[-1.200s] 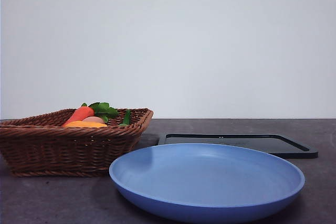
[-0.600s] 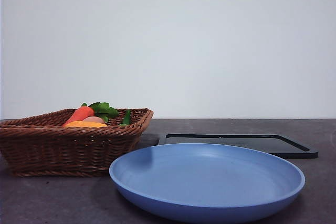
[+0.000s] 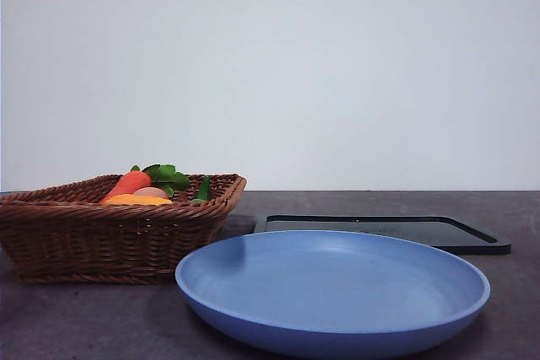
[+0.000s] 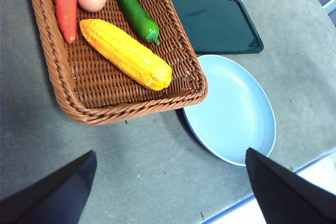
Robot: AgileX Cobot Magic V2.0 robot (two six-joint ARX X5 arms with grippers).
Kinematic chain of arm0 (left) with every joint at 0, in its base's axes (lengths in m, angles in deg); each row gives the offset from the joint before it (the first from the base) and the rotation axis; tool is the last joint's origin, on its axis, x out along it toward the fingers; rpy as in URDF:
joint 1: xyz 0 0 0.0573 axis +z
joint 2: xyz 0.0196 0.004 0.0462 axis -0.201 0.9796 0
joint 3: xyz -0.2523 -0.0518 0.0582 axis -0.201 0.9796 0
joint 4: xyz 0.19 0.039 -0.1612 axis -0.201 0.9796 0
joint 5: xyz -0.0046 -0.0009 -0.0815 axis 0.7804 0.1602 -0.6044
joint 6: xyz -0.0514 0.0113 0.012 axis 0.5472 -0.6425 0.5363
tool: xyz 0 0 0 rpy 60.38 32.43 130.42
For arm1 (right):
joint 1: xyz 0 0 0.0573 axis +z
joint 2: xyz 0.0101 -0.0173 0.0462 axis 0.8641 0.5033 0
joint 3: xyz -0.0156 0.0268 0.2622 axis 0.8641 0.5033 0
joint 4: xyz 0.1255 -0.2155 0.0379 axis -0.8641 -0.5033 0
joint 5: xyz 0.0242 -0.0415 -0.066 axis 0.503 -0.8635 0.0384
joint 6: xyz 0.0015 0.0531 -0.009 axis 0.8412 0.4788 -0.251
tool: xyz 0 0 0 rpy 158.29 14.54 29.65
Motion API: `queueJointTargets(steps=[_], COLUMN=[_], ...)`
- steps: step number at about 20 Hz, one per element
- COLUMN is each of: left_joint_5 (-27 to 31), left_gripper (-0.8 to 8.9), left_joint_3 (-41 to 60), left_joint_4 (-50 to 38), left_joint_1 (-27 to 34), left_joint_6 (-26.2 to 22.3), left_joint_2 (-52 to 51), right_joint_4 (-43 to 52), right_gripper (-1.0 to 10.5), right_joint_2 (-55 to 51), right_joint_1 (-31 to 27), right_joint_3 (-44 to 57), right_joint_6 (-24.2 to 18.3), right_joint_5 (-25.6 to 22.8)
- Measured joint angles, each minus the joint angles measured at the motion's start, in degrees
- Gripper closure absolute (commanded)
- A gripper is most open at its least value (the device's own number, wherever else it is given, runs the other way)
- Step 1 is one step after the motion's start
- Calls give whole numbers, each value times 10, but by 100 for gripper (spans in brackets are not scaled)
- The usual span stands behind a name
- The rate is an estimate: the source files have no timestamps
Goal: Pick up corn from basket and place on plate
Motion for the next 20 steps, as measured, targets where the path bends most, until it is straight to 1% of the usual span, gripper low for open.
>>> queueJointTargets(steps=[4, 10, 15, 18, 20], left_joint_5=[0, 0, 0, 0, 0], left_gripper=[349, 349, 349, 349, 349], left_joint_3=[0, 0, 0, 0, 0], left_joint_4=[0, -4, -10, -12, -13], left_joint_1=[0, 0, 0, 0, 0], left_joint_6=[0, 0, 1, 5, 6], left_joint_2=[0, 0, 0, 0, 0], right_joint_4=[54, 143, 201, 221, 226], right_gripper=[620, 620, 621, 625, 663], right_joint_2=[84, 259, 371, 408, 424], right_joint_1=[35, 85, 100, 101, 102], right_joint_3=[0, 0, 0, 0, 0], right_joint_6=[3, 3, 1, 1, 1], right_joint_5=[0, 0, -1, -2, -3])
